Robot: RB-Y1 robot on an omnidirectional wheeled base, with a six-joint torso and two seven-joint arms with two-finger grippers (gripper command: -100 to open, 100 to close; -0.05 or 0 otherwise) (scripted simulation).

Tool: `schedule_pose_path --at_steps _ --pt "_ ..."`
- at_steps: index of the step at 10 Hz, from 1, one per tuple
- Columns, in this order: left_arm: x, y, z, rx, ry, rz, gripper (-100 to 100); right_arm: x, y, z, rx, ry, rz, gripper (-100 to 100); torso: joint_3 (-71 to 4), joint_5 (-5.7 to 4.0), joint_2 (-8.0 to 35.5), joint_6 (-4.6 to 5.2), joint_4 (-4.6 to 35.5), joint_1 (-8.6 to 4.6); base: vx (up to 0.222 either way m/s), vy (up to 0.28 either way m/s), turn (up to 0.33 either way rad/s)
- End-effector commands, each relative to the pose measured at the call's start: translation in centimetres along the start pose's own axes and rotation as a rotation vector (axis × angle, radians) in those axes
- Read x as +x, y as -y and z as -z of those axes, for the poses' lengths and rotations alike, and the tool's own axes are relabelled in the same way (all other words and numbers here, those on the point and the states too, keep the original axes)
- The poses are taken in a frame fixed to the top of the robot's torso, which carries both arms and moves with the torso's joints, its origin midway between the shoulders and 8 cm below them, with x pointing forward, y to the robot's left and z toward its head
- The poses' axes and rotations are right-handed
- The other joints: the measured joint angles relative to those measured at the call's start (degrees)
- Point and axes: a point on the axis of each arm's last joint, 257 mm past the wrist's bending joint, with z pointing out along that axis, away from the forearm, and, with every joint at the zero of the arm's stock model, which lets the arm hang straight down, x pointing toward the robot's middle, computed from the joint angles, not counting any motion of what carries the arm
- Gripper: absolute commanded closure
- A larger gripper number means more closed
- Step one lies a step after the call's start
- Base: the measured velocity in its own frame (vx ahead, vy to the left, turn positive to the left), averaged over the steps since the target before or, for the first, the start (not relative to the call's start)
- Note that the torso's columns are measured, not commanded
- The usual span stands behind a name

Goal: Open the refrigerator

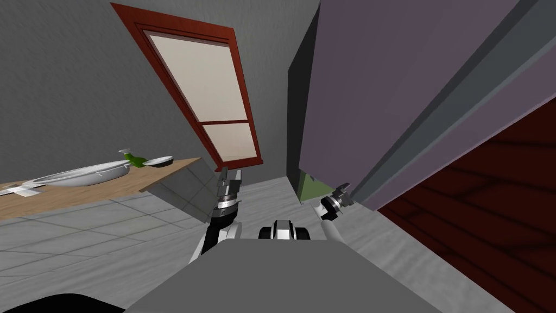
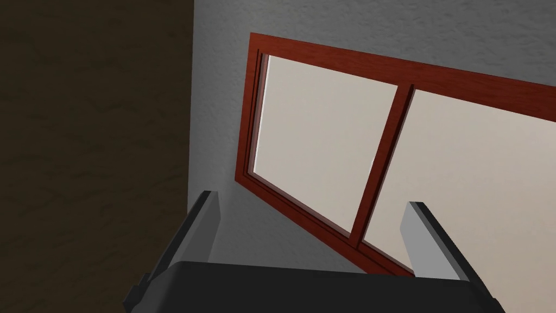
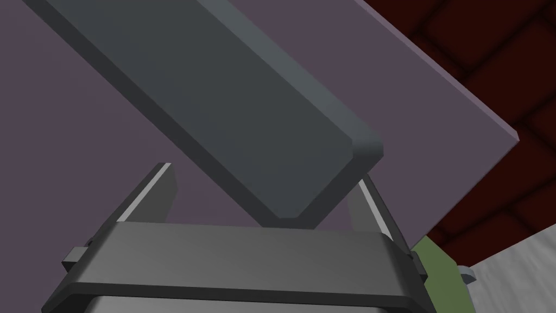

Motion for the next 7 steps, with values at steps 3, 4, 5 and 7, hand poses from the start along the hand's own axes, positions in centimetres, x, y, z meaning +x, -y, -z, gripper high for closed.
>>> schedule_pose_path --at_steps 3,4,5,7 --pt "0.0 0.0 0.0 0.0 0.0 0.0 0 -1.6 3.7 -1.7 0.012 0.014 -0.009 -100 0.02 0.29 0.09 0.04 0.05 0.86 -0.039 -0.017 -0.053" --pt "0.0 0.0 0.0 0.0 0.0 0.0 0 -1.9 4.5 -1.9 0.014 0.018 -0.012 -100 0.09 0.43 0.26 0.03 0.18 1.01 -0.046 -0.002 -0.054" --pt "0.0 0.0 0.0 0.0 0.0 0.0 0 -2.1 5.2 -2.2 0.017 0.022 -0.014 -100 0.14 0.55 0.36 -0.04 0.3 1.14 -0.047 0.001 -0.029" --pt "0.0 0.0 0.0 0.0 0.0 0.0 0 -2.5 3.9 -1.2 -0.002 0.046 -0.001 0 0.2 0.56 0.43 -0.02 0.3 1.25 -0.002 -0.005 0.011"
